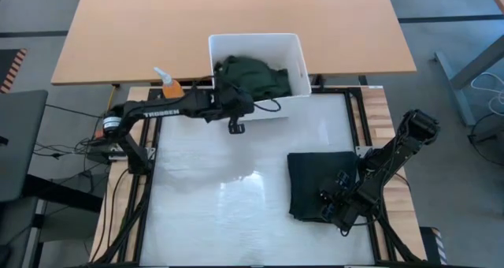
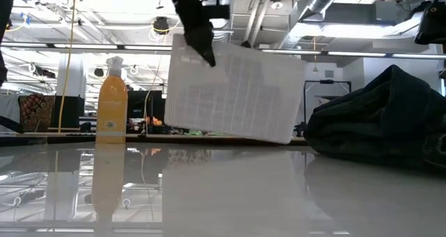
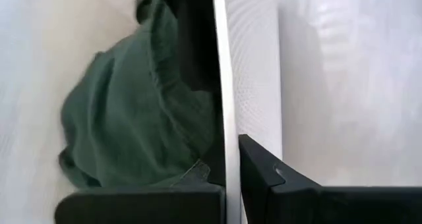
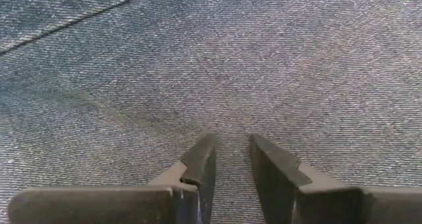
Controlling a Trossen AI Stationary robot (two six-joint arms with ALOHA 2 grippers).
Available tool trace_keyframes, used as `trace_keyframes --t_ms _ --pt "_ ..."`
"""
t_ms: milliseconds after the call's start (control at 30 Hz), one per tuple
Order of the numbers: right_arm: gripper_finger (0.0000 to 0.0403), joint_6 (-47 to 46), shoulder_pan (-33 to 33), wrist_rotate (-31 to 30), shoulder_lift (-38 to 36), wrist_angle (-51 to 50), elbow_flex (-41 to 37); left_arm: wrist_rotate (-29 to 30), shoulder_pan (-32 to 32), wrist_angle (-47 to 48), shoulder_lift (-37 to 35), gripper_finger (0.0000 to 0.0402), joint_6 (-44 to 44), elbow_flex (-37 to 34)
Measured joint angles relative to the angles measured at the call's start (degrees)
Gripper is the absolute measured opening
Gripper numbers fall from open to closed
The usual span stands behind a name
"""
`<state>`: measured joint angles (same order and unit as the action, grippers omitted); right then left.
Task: Fold laundry
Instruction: Remove the black t-shirt from the white bin
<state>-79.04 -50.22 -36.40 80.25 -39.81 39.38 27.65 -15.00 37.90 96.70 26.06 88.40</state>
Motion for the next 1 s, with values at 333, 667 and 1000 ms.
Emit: trace_keyframes --t_ms 333,667,1000 --pt "0.0122 0.0 0.0 0.0 0.0 0.0 0.0 -8.3 -9.6 -13.6 -0.7 0.0000 3.5 -11.6" --pt "0.0122 7.2 5.2 -2.9 0.0 -0.8 0.0 -11.4 -14.1 -12.0 -0.8 0.0023 8.5 -15.3" --pt "0.0122 34.6 27.3 4.9 -0.1 -3.4 0.0 -4.3 -13.6 -6.7 -0.6 0.0123 4.0 -12.9"
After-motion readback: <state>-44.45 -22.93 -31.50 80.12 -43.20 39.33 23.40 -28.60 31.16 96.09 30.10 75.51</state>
